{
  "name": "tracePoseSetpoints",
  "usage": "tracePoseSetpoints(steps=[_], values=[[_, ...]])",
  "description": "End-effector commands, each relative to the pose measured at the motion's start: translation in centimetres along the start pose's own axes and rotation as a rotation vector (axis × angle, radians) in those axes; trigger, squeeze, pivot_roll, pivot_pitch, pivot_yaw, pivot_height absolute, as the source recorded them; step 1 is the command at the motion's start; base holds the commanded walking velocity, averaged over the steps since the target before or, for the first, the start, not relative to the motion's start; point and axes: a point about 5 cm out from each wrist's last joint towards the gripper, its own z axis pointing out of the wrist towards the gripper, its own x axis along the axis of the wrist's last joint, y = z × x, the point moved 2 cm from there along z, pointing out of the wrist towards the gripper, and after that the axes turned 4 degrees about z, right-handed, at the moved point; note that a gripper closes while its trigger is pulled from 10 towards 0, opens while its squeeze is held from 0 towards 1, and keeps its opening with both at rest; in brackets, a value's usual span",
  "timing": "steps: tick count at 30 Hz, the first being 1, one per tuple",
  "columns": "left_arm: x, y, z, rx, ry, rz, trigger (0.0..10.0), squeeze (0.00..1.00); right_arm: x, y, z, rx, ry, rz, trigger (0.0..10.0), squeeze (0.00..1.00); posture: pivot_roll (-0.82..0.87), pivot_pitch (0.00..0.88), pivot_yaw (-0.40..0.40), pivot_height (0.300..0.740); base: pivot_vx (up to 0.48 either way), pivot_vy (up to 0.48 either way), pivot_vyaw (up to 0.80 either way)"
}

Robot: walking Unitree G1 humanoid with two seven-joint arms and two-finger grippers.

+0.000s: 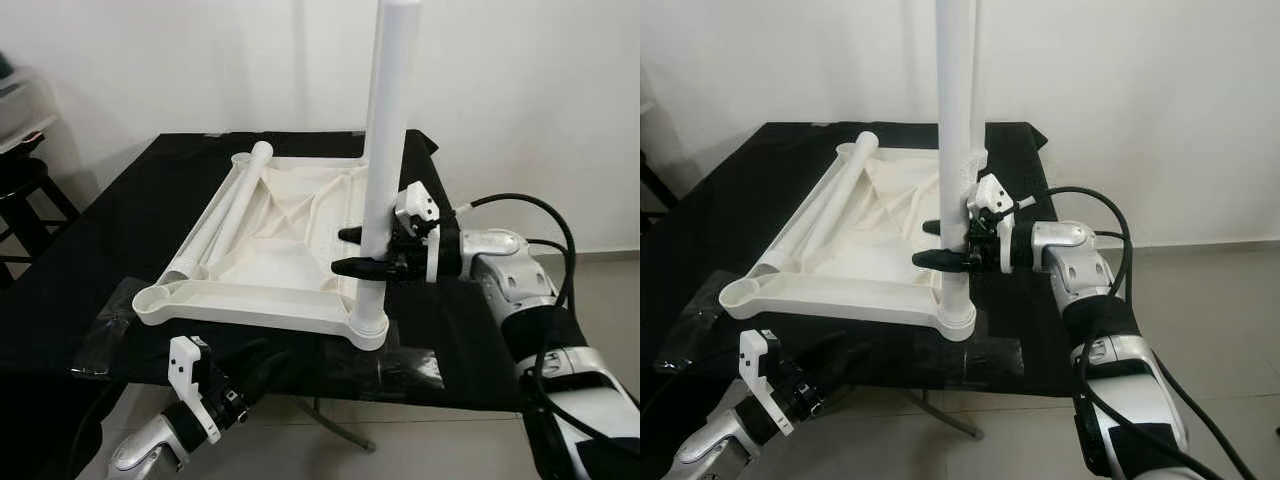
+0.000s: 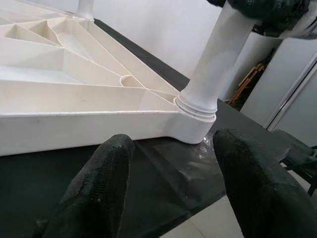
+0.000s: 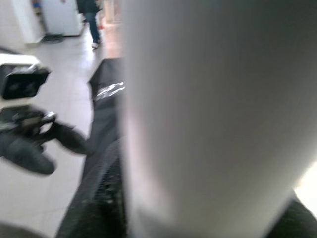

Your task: Building children table

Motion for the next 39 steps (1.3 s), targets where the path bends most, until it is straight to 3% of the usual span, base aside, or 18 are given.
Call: tracePoseSetpoints(steps=[1, 6, 12, 14, 15, 16, 17, 19, 21, 25, 26, 28, 29, 30, 31, 37, 38, 39], values=[[-0.3, -0.2, -0.4, 0.015, -0.011, 0.002, 10.0, 0.00, -0.4, -0.2, -0.4, 0.052, -0.026, 0.014, 0.0, 0.00, 0.05, 0.000, 0.008, 0.740, 0.000, 0.000, 0.00], [-0.4, 0.0, -0.5, 0.013, -0.012, -0.002, 10.0, 0.00, -1.9, -0.6, -1.1, 0.064, -0.053, 0.029, 0.0, 0.00, 0.04, 0.000, 0.004, 0.740, 0.000, 0.000, 0.00], [-0.4, 0.3, -0.7, 0.013, -0.009, -0.004, 10.0, 0.00, -5.7, -3.0, -0.5, -0.126, -0.092, 0.091, 0.0, 0.00, 0.03, 0.000, -0.005, 0.740, 0.000, 0.000, 0.00], [-0.3, 0.3, -0.8, 0.012, -0.008, -0.004, 10.0, 0.00, -7.1, -4.0, 0.8, -0.278, -0.065, 0.184, 0.0, 0.00, 0.02, 0.000, -0.009, 0.740, 0.000, 0.000, 0.00], [-0.1, 0.1, -1.0, 0.012, -0.009, -0.004, 10.0, 0.00, -9.7, -4.8, 1.9, -0.749, -0.020, 0.331, 0.0, 0.00, 0.00, 0.000, 0.014, 0.740, 0.000, 0.000, 0.00], [-0.1, 0.1, -1.1, 0.012, -0.009, -0.004, 10.0, 0.00, -11.1, -5.2, 1.5, -1.015, -0.021, 0.395, 0.0, 0.00, 0.00, 0.000, 0.014, 0.740, 0.000, 0.000, 0.00], [-0.1, 0.1, -1.1, 0.012, -0.009, -0.004, 10.0, 0.00, -11.1, -5.2, 1.5, -1.015, -0.021, 0.395, 0.0, 0.00, 0.00, 0.000, 0.014, 0.740, 0.000, 0.000, 0.00], [0.0, -0.1, -1.0, 0.000, -0.020, -0.004, 10.0, 0.00, -13.9, -9.0, 3.2, -1.074, -0.063, 0.499, 0.0, 0.00, 0.02, 0.000, 0.032, 0.740, 0.000, 0.000, 0.00], [0.0, -0.1, -0.9, -0.003, -0.025, -0.002, 10.0, 0.00, -13.3, -9.4, 4.1, -0.999, -0.047, 0.482, 0.0, 0.00, 0.00, 0.000, 0.048, 0.740, 0.000, 0.000, 0.00], [0.1, -0.6, -1.1, 0.009, -0.018, -0.015, 10.0, 0.00, -9.8, -6.4, 4.6, -0.915, 0.012, 0.368, 0.0, 0.00, 0.01, 0.000, 0.049, 0.740, 0.000, 0.000, 0.00], [0.1, -0.5, -1.0, 0.009, -0.019, -0.010, 10.0, 0.00, -9.5, -5.8, 4.5, -0.918, 0.009, 0.363, 10.0, 0.00, 0.01, 0.000, 0.054, 0.740, 0.000, 0.000, 0.00], [0.1, -0.5, -1.0, 0.008, -0.022, -0.002, 10.0, 0.00, -8.2, -5.1, 4.3, -0.893, 0.014, 0.339, 10.0, 0.00, 0.02, 0.000, 0.059, 0.740, 0.000, 0.000, 0.00], [0.1, -0.5, -1.0, 0.009, -0.022, -0.001, 10.0, 0.00, -7.4, -4.7, 4.3, -0.861, 0.029, 0.324, 10.0, 0.37, 0.02, 0.000, 0.061, 0.740, 0.000, 0.000, 0.00], [0.1, -0.5, -1.0, 0.009, -0.022, -0.001, 10.0, 0.00, -7.4, -4.7, 4.3, -0.861, 0.029, 0.324, 10.0, 0.37, 0.02, 0.000, 0.061, 0.740, 0.000, 0.000, 0.00], [0.1, -0.5, -0.9, 0.008, -0.021, -0.004, 10.0, 0.00, -5.5, -4.7, 4.8, -0.697, 0.073, 0.282, 10.0, 1.00, 0.01, 0.000, 0.061, 0.740, 0.000, 0.000, 0.00], [0.1, -0.4, -0.6, 0.004, -0.018, -0.012, 10.0, 0.00, -1.9, -3.5, 3.5, -0.383, 0.087, 0.059, 10.0, 1.00, 0.02, 0.000, 0.049, 0.740, 0.000, 0.000, 0.00], [0.1, -0.4, -0.6, 0.005, -0.015, -0.013, 10.0, 0.00, -1.8, -3.0, 2.7, -0.270, 0.020, -0.002, 10.0, 0.00, 0.02, 0.000, 0.042, 0.740, 0.000, 0.000, 0.00], [0.1, -0.3, -0.5, 0.006, -0.013, -0.013, 10.0, 0.00, -2.0, -2.8, 2.0, -0.178, -0.042, -0.032, 10.0, 0.00, 0.03, 0.000, 0.038, 0.740, 0.000, 0.000, 0.00]])
